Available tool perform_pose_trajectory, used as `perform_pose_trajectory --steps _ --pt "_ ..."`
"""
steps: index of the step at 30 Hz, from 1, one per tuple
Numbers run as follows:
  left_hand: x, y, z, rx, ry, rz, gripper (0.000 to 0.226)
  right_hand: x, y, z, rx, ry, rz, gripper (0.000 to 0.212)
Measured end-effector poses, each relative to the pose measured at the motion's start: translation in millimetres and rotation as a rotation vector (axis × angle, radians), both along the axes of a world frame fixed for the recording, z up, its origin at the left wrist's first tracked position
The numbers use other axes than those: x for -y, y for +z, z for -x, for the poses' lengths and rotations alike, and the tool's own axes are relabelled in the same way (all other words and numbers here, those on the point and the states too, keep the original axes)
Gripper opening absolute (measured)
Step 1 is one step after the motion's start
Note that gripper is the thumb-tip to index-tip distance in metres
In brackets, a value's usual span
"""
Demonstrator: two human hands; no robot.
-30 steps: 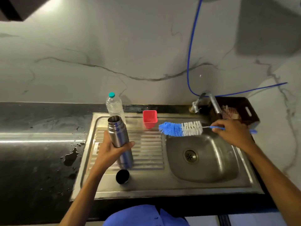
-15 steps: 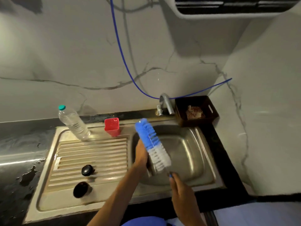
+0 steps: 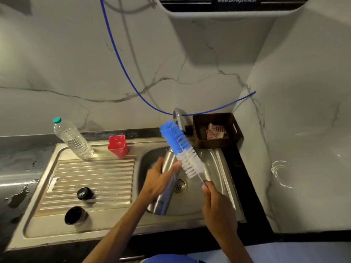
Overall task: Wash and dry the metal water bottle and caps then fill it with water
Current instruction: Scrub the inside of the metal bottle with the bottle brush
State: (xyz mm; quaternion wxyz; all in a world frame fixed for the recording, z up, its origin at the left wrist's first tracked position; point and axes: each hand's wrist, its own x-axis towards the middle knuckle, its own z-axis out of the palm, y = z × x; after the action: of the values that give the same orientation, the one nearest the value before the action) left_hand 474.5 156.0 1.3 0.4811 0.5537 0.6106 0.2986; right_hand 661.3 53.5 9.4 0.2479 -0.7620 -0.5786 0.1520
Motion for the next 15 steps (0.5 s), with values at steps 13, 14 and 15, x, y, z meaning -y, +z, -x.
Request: perform_pose_trajectory --steps 13,14,15 --pt "-42.3 5.7 33.5 -0.362 0.073 -0.221 0.071 -22.4 1.7 -13.3 0.215 0.113 -0.174 0.038" --pt "-42.3 7.3 33.8 -0.406 -0.004 -0.255 0.074 -24.5 0.0 -13.3 0.200 0.115 -0.184 0.038" --pt "-40.9 9.1 30.0 -0.499 -0.110 -0.284 0.078 -29.5 -1.5 -13.0 0.180 0.116 -0.185 0.038"
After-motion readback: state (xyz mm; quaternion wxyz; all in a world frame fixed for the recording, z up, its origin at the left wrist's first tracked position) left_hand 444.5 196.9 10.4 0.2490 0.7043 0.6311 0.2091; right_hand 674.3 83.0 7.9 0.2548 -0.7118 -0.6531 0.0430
